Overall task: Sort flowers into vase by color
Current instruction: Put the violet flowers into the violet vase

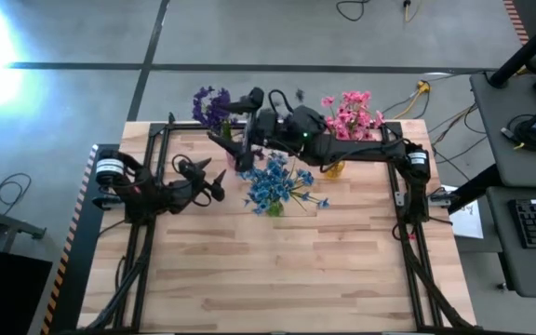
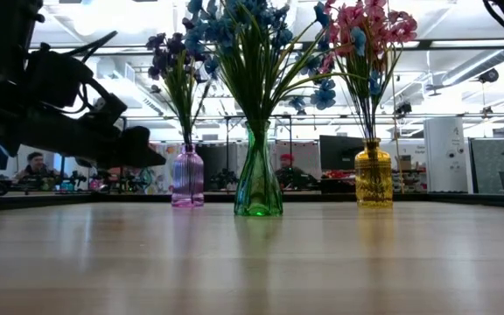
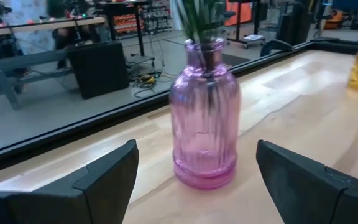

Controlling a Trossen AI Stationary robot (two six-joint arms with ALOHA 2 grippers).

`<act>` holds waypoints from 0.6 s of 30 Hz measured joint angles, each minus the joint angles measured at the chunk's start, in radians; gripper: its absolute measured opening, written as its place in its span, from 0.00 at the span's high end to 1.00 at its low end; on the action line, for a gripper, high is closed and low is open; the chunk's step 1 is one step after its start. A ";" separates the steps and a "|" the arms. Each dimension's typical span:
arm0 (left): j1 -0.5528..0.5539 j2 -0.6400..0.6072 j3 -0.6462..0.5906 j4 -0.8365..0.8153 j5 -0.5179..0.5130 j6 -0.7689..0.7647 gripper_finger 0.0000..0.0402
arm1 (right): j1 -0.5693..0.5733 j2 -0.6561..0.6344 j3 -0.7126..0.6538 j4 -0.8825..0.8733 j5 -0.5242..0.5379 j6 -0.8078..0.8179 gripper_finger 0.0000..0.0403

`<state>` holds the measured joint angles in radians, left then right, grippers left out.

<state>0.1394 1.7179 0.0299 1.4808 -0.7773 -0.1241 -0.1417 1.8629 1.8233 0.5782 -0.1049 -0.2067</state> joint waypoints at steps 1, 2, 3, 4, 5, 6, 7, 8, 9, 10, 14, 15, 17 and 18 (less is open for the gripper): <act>-0.008 0.000 0.000 0.001 0.000 0.000 0.23 | 0.000 0.000 0.000 0.009 -0.014 -0.005 0.15; -0.017 -0.001 0.000 -0.001 0.000 0.000 0.23 | 0.001 -0.002 0.000 0.014 -0.026 -0.014 0.15; -0.027 -0.002 0.000 -0.001 0.000 0.001 0.23 | 0.002 -0.004 0.000 0.016 -0.035 -0.015 0.15; -0.036 -0.003 0.001 0.000 -0.001 0.005 0.23 | 0.003 -0.008 0.000 0.014 -0.037 -0.016 0.15; -0.043 -0.005 0.002 0.000 -0.007 0.015 0.23 | 0.003 -0.014 0.000 0.012 -0.040 -0.019 0.15; -0.052 -0.007 0.002 0.000 -0.018 0.025 0.23 | 0.002 -0.021 0.000 0.007 -0.047 -0.022 0.15; -0.060 -0.012 0.002 -0.001 -0.034 0.030 0.23 | 0.002 -0.028 0.000 0.005 -0.052 -0.024 0.15; -0.067 -0.016 0.002 0.001 -0.055 0.031 0.23 | 0.002 -0.035 0.000 0.004 -0.052 -0.025 0.15; -0.074 -0.020 0.002 0.000 -0.074 0.033 0.23 | 0.002 -0.041 0.000 0.002 -0.052 -0.025 0.15; -0.078 -0.024 0.002 0.000 -0.083 0.034 0.23 | 0.002 -0.044 0.000 0.002 -0.052 -0.028 0.15; -0.084 -0.045 0.002 0.000 -0.088 0.045 0.23 | 0.002 -0.053 0.000 -0.005 -0.053 -0.031 0.15; -0.084 -0.050 0.002 0.000 -0.088 0.050 0.23 | 0.002 -0.053 0.000 -0.004 -0.053 -0.029 0.15; -0.084 -0.059 0.002 0.000 -0.088 0.061 0.23 | 0.001 -0.057 0.000 -0.003 -0.053 -0.021 0.15; -0.084 -0.063 0.002 0.000 -0.088 0.063 0.23 | 0.000 -0.057 0.000 -0.003 -0.054 -0.018 0.15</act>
<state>0.0551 1.6549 0.0319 1.4807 -0.8654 -0.0616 -0.1421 1.8061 1.8233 0.5755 -0.1585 -0.2249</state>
